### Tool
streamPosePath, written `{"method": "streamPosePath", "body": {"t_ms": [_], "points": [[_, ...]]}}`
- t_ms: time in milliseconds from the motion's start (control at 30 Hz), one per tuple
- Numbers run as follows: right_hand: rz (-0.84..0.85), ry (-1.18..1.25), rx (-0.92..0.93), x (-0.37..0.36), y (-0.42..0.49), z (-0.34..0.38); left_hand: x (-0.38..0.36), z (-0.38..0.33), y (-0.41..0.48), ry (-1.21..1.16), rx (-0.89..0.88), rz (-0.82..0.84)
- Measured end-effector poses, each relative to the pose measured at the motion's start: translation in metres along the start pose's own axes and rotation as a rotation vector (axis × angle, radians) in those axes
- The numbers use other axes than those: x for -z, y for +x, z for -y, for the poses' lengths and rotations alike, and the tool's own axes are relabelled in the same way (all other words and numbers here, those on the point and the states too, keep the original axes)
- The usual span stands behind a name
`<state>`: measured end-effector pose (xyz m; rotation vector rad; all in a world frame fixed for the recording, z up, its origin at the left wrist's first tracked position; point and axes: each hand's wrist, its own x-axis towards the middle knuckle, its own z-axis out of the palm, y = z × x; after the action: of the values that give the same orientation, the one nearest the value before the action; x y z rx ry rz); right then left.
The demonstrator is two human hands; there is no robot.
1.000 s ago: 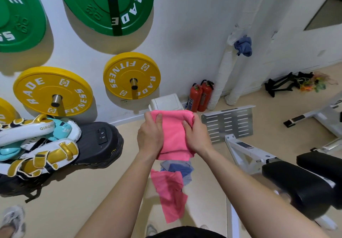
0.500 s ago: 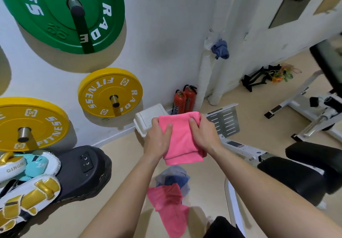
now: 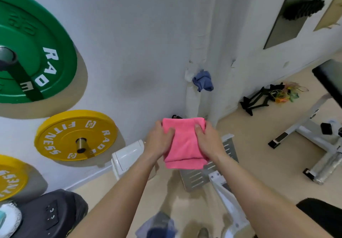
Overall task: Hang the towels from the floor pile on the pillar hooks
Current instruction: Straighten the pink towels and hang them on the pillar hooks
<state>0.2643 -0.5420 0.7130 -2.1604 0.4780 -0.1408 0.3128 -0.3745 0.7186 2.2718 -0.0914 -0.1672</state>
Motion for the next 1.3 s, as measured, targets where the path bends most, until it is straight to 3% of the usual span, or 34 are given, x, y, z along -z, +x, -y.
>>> {"method": "streamPosePath", "body": {"t_ms": [200, 433, 1033, 1300], "points": [[0.041, 0.130, -0.023, 0.092, 0.113, 0.001, -0.046, -0.103, 0.084, -0.055, -0.030, -0.028], [-0.046, 0.187, 0.019, 0.146, 0.229, 0.032, -0.047, -0.191, 0.189, -0.132, -0.091, -0.116], [-0.352, 0.391, 0.453, 0.278, 0.489, 0.219, 0.044, -0.417, 0.424, -0.408, -0.472, -0.408], [-0.318, 0.382, 0.533, 0.301, 0.577, 0.252, 0.040, -0.455, 0.482, -0.364, -0.379, -0.585]]}}
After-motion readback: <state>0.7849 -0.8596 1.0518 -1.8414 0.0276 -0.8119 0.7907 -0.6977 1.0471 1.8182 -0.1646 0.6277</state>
